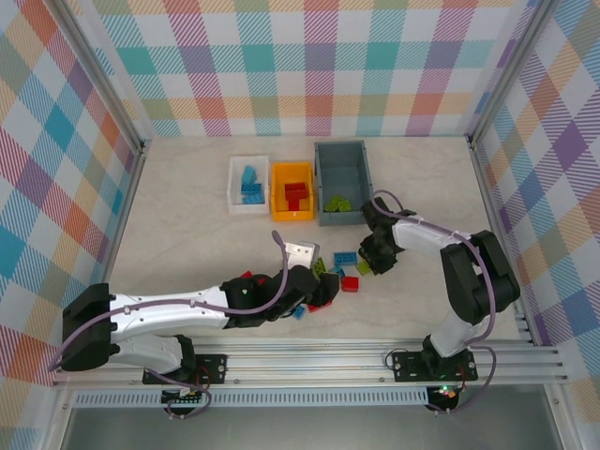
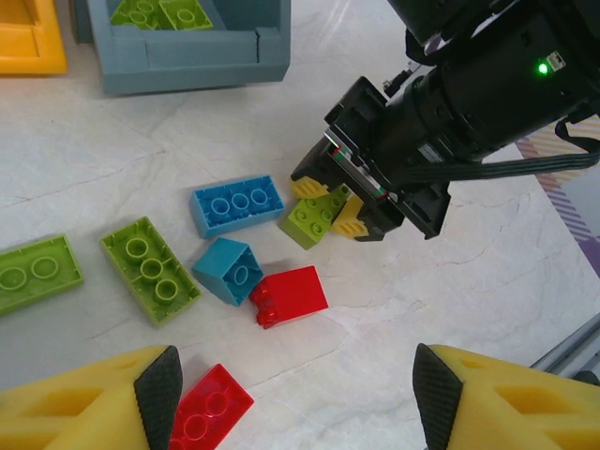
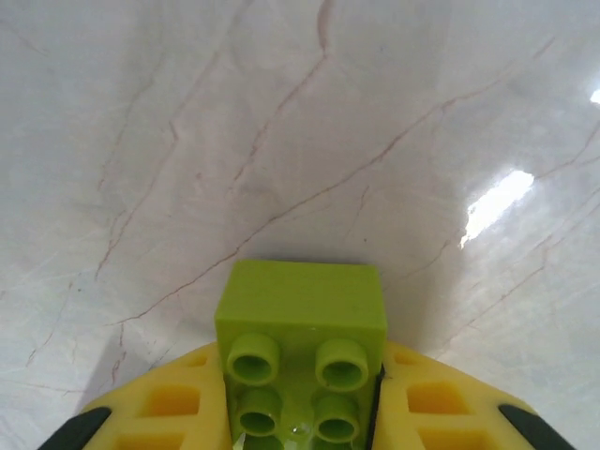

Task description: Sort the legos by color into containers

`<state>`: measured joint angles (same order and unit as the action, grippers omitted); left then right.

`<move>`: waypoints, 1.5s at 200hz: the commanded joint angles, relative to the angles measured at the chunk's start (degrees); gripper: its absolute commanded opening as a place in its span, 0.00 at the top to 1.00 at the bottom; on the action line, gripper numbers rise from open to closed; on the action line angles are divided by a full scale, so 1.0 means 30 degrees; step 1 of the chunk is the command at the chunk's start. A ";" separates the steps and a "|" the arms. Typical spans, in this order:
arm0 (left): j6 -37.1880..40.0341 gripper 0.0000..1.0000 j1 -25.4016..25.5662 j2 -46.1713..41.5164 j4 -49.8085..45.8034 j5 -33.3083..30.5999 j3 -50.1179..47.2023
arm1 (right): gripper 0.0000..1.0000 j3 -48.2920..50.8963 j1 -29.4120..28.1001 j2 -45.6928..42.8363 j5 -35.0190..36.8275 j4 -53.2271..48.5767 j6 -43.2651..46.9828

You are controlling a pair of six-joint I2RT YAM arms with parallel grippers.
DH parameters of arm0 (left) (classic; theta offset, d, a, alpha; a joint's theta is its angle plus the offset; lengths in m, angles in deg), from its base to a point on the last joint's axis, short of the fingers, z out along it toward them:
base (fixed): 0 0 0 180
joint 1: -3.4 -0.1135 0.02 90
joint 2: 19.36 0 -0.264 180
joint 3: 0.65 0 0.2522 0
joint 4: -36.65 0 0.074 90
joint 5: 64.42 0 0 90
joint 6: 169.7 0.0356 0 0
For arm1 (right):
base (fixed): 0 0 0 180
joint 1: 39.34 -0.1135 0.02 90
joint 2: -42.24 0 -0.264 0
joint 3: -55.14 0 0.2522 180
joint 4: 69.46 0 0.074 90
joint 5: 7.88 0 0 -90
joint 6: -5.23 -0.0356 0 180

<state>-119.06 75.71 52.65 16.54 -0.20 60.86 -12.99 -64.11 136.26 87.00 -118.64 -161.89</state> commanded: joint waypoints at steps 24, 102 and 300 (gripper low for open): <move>0.0182 0.32 0.0092 -0.1583 -0.2522 -0.2590 0.1369 | 0.82 -0.3038 -0.1553 -0.2675 0.6089 -0.2417 0.4530; 0.0125 0.32 -0.1702 -0.1783 -0.4036 -0.2437 0.3176 | 0.80 -1.7627 -0.1422 0.7536 0.8031 -0.6341 1.4944; 0.0320 0.28 -0.2176 0.1796 -0.6218 -0.1968 0.6951 | 0.43 -2.5170 -0.1360 1.1552 0.8587 -0.9449 1.5871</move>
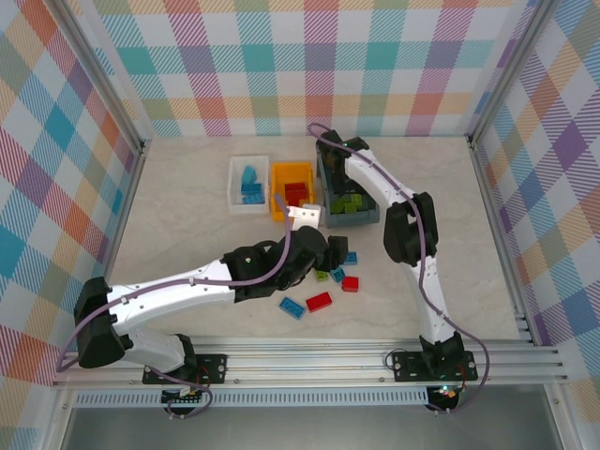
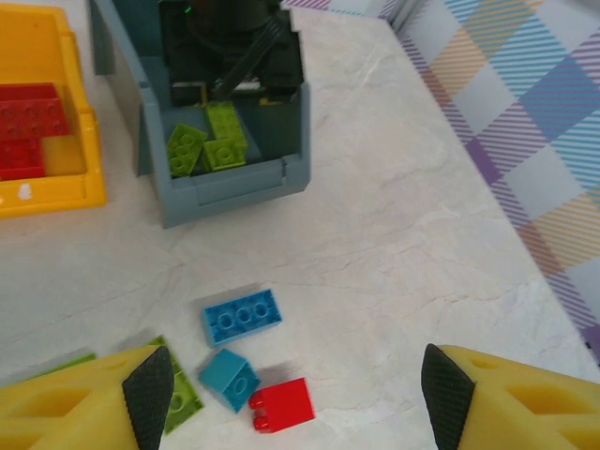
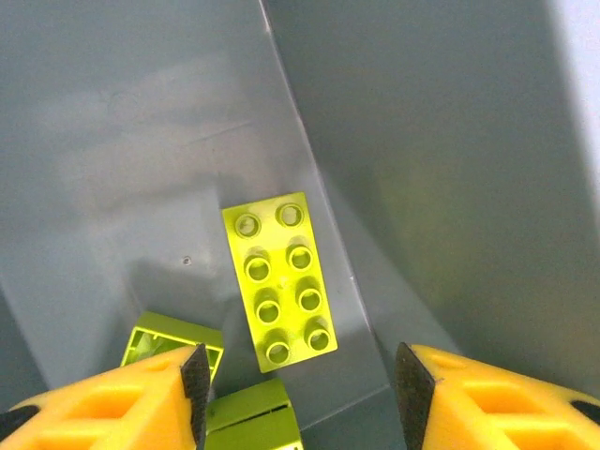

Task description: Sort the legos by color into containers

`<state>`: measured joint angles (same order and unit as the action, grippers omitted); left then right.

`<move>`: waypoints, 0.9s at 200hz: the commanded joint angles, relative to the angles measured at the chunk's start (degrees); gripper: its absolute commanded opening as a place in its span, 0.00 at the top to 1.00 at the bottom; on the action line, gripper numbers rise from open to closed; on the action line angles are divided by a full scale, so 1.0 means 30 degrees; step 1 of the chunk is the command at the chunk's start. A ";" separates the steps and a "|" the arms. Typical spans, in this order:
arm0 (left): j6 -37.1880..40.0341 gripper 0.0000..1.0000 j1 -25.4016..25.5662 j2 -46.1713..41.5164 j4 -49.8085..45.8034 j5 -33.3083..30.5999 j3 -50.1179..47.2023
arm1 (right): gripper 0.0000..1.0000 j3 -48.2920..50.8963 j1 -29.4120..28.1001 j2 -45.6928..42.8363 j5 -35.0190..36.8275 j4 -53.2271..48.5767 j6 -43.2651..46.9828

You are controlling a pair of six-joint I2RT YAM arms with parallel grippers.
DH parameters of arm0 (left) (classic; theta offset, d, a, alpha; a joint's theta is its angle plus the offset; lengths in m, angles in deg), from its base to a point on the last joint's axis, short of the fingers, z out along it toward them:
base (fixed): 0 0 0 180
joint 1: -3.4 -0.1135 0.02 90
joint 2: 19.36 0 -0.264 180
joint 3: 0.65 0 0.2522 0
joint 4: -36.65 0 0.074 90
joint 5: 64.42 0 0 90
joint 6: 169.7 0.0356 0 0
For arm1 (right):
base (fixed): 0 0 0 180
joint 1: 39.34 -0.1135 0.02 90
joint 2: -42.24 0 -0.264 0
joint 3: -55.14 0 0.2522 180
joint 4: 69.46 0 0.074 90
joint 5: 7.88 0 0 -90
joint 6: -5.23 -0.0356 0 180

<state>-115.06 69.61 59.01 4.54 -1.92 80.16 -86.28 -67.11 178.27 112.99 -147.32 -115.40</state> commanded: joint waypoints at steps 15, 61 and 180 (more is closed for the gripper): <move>-0.2845 0.29 -0.0364 -0.0507 -0.4519 -0.2459 0.0534 | 0.43 -0.0746 -0.0659 -0.3575 -0.0085 0.0160 0.0462; -0.7522 0.30 -0.4338 -0.1963 -0.8653 0.0213 -0.2607 | 0.38 0.8394 -0.2979 -1.2036 -0.1652 0.6532 0.2072; -0.8909 0.23 -1.0529 0.3144 -0.6006 0.5748 -0.5447 | 0.28 2.7102 -0.9141 -2.3281 -1.2961 1.8123 0.3283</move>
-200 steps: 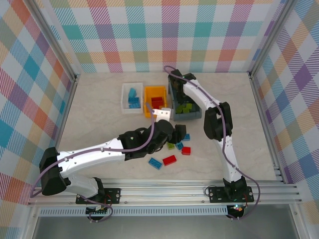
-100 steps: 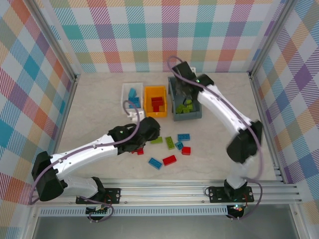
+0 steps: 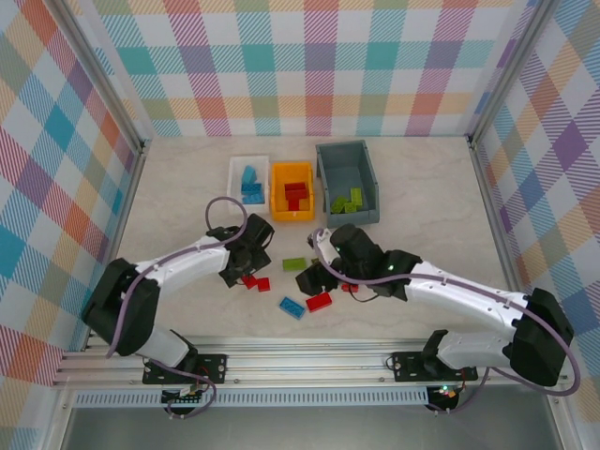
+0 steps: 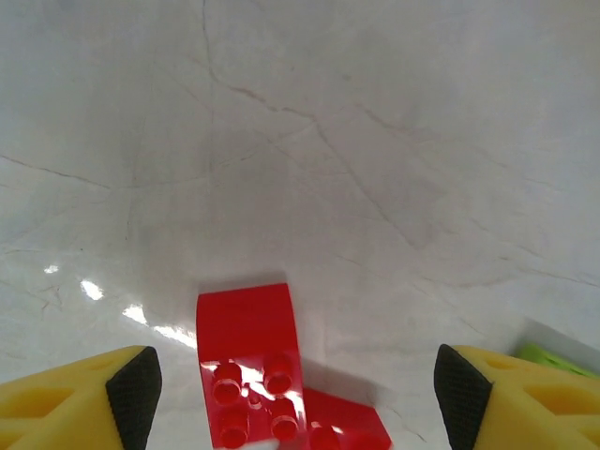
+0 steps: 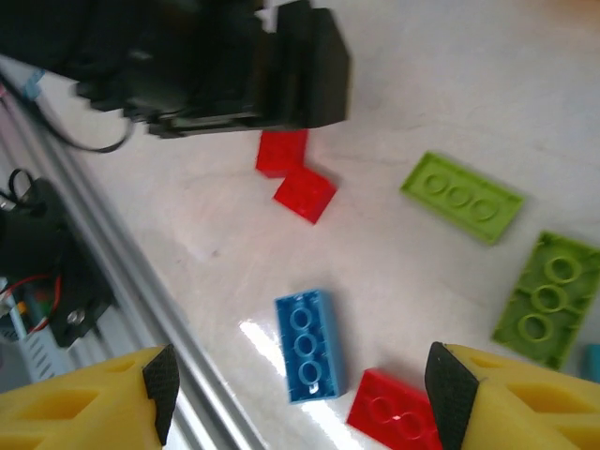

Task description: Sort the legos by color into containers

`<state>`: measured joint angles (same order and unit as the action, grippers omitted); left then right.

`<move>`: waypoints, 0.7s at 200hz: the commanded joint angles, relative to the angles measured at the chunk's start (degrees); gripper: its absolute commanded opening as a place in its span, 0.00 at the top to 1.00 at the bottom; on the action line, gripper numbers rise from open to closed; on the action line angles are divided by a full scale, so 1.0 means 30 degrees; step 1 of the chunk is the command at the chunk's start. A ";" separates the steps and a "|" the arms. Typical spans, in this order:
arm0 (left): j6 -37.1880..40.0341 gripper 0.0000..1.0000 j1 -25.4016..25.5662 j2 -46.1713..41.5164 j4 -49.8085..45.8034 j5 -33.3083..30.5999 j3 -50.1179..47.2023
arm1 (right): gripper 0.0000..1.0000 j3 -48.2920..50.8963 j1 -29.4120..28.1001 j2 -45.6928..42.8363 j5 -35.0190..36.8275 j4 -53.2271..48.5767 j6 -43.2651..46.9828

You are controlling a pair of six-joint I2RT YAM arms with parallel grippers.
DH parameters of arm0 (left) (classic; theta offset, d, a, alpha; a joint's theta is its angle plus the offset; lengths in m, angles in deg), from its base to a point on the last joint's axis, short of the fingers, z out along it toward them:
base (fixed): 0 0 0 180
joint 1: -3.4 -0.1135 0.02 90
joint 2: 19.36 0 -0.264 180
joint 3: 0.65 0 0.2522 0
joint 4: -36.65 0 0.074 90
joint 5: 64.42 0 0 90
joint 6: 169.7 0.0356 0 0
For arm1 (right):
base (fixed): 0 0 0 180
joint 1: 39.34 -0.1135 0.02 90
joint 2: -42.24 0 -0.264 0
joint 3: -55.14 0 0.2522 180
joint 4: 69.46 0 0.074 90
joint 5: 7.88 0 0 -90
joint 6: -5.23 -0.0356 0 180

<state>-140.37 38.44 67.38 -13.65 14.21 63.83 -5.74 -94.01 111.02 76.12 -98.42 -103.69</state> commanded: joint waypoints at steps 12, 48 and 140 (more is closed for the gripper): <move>-0.0713 0.24 -0.0140 0.0245 0.0256 0.0176 -0.0548 | 0.28 0.0295 -0.0202 -0.0780 -0.0608 0.1914 -0.0753; -0.1307 0.34 -0.0032 0.0123 0.1809 0.0472 -0.1979 | 0.28 -0.0268 -0.0225 0.0220 -0.0491 0.1961 -0.0798; 0.0740 0.74 0.0372 -0.1657 0.1737 -0.2249 0.0067 | 0.28 0.0348 -0.0320 -0.1278 0.4325 0.2100 -0.2297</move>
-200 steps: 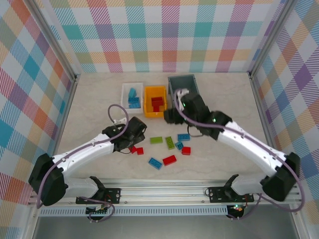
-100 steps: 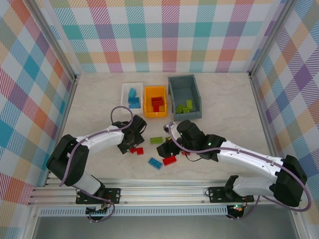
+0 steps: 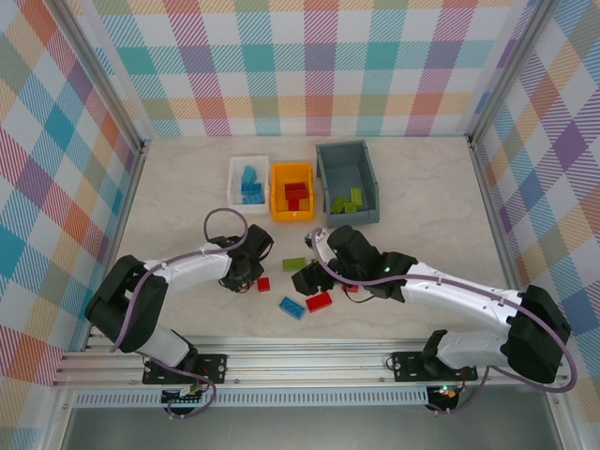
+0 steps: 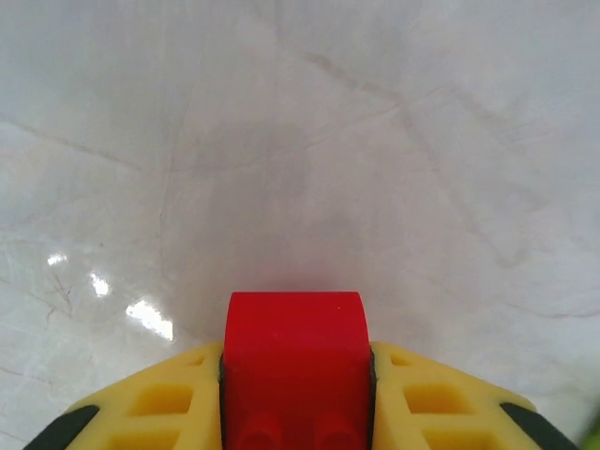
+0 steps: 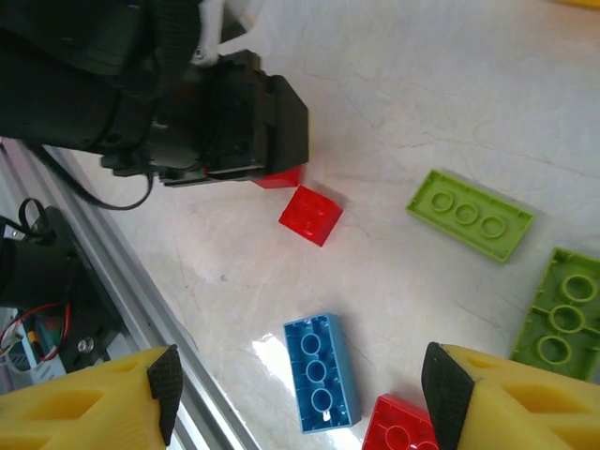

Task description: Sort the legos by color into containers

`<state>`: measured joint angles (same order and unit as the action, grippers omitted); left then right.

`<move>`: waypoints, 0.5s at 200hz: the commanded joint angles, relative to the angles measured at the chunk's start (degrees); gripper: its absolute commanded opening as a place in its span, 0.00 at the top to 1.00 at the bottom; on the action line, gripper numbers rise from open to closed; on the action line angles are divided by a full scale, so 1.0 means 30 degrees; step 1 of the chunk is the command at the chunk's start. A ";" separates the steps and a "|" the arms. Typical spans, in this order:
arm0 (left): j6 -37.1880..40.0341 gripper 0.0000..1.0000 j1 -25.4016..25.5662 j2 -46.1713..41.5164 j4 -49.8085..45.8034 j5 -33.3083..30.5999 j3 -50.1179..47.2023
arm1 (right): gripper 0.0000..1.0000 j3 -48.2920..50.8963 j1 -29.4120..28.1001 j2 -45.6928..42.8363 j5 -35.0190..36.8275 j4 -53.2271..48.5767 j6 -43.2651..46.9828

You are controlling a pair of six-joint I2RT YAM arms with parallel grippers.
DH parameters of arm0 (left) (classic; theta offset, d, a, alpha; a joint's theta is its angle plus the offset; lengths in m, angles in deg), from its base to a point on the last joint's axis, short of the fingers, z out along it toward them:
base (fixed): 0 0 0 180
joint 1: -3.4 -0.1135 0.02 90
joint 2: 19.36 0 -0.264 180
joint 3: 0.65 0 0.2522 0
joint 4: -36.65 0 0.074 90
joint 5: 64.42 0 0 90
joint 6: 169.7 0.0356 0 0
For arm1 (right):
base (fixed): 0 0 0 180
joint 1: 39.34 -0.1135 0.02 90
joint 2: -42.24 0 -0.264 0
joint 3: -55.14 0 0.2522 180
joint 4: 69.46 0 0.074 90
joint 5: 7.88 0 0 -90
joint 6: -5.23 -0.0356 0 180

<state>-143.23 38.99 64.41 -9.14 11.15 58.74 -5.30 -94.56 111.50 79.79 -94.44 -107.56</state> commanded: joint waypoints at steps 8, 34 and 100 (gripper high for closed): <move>0.2363 0.75 0.0274 -0.0403 -0.0023 -0.1413 0.2612 | 0.26 0.0468 -0.0134 -0.1782 0.4203 0.1373 -0.1194; 0.4661 0.75 0.0408 0.1407 -0.0469 -0.1538 0.5705 | 0.23 0.0948 0.0184 -0.2174 0.6514 0.3608 -0.1480; 0.9465 0.76 0.0367 0.9944 -0.2690 -0.3133 1.6718 | 0.23 -0.0231 0.3714 -0.0063 0.3861 0.5560 -0.3881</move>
<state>-122.09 39.73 86.42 -11.72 4.90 99.52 -3.75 -85.68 109.66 94.61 -82.84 -115.49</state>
